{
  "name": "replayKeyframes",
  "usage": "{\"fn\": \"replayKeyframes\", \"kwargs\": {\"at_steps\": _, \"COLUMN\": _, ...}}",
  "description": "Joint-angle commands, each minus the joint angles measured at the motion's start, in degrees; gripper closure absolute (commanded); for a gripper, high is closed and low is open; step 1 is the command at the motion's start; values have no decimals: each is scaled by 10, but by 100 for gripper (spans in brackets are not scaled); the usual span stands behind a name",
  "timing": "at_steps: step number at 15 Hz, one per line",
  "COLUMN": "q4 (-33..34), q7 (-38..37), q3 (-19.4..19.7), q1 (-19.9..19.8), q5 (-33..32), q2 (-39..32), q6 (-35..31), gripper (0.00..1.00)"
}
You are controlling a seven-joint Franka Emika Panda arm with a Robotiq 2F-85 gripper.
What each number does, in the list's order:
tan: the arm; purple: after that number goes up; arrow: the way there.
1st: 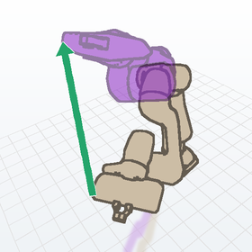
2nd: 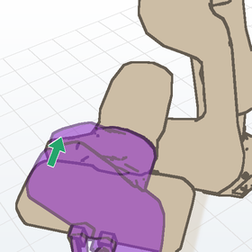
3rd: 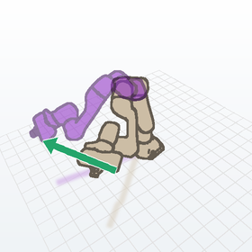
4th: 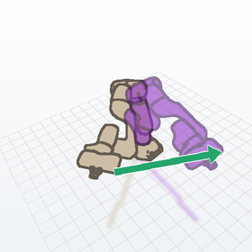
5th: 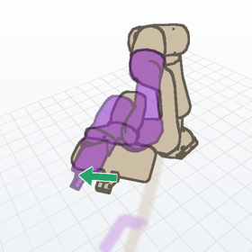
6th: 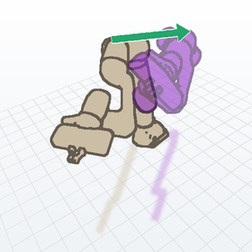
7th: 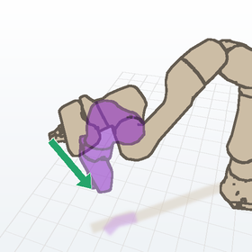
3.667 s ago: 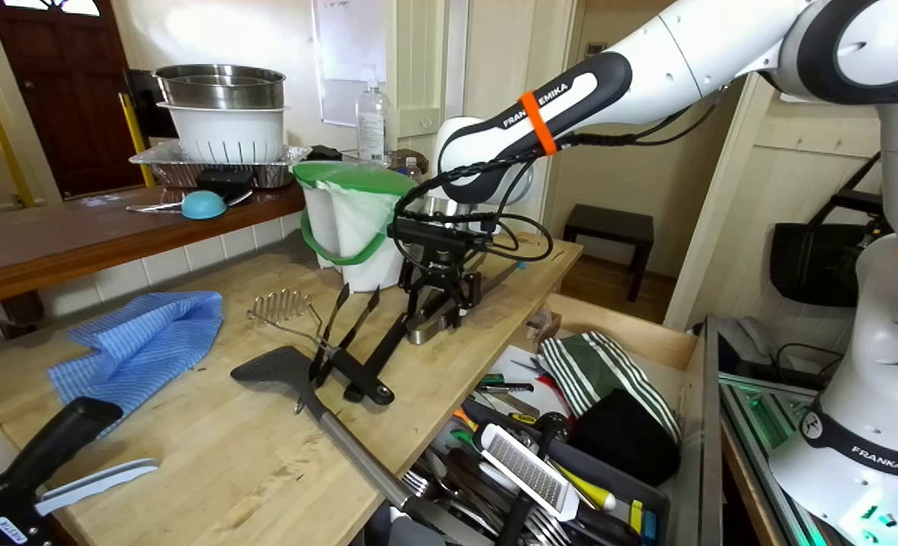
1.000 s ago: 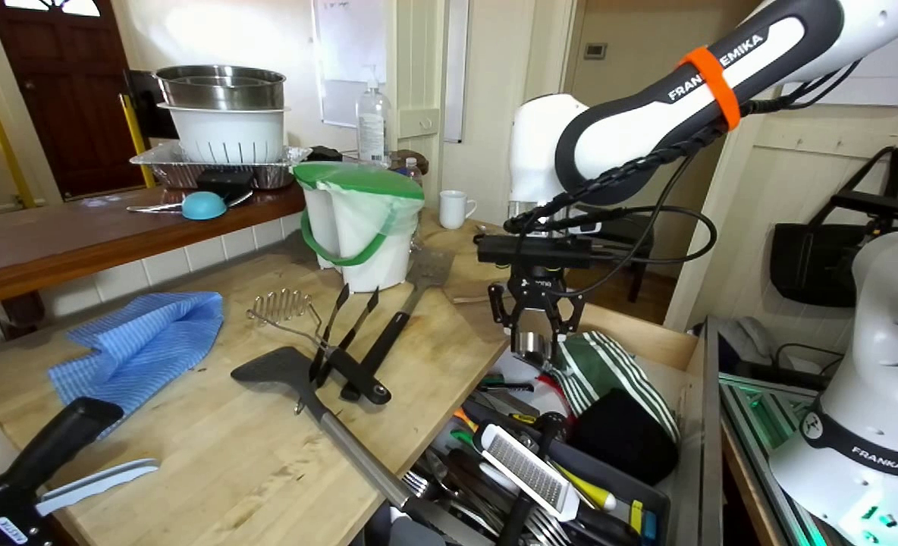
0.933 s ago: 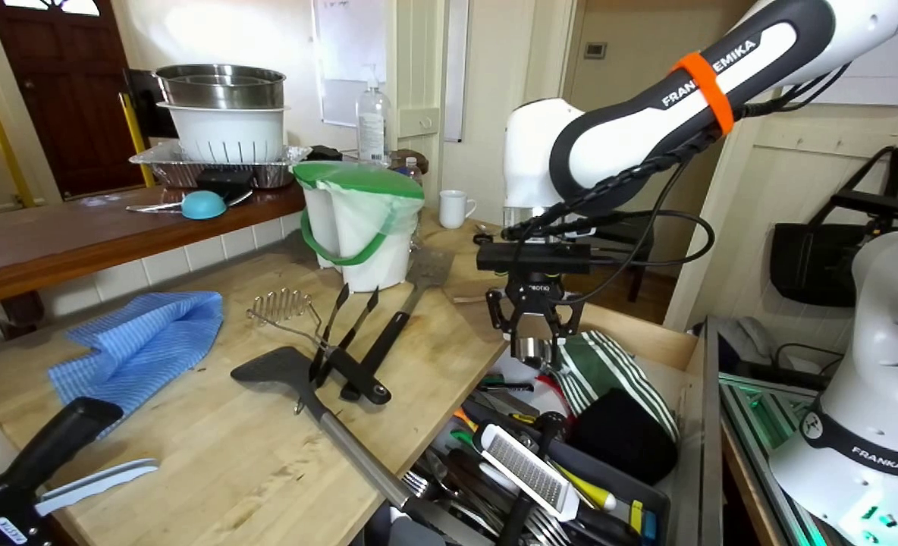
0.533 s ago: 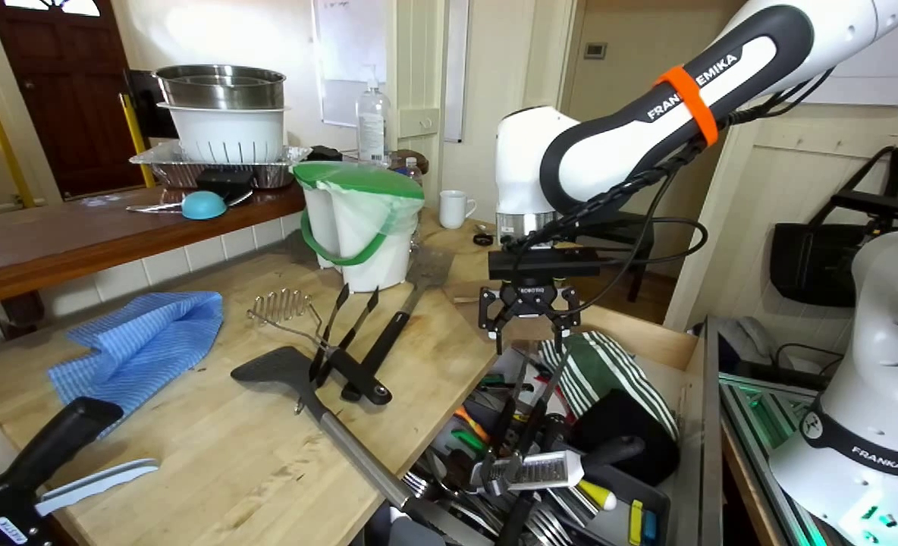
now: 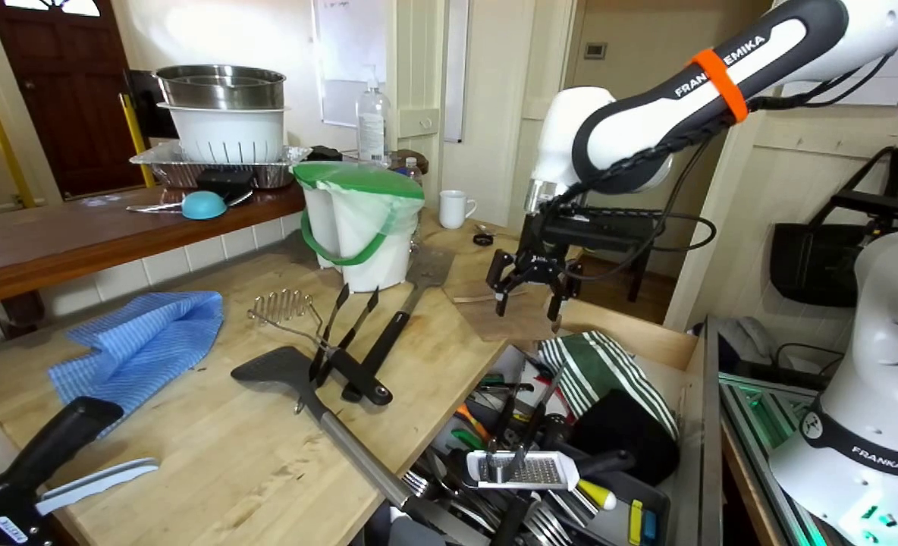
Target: Put an object on the counter in the drawer
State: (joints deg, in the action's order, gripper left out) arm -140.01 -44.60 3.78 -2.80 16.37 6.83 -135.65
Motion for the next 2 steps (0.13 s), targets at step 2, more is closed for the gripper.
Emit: {"fn": "replayKeyframes", "kwargs": {"at_steps": 2, "q4": 1, "q7": 12, "q3": -3, "q1": -11, "q5": 6, "q2": 9, "q6": 5, "gripper": 0}}
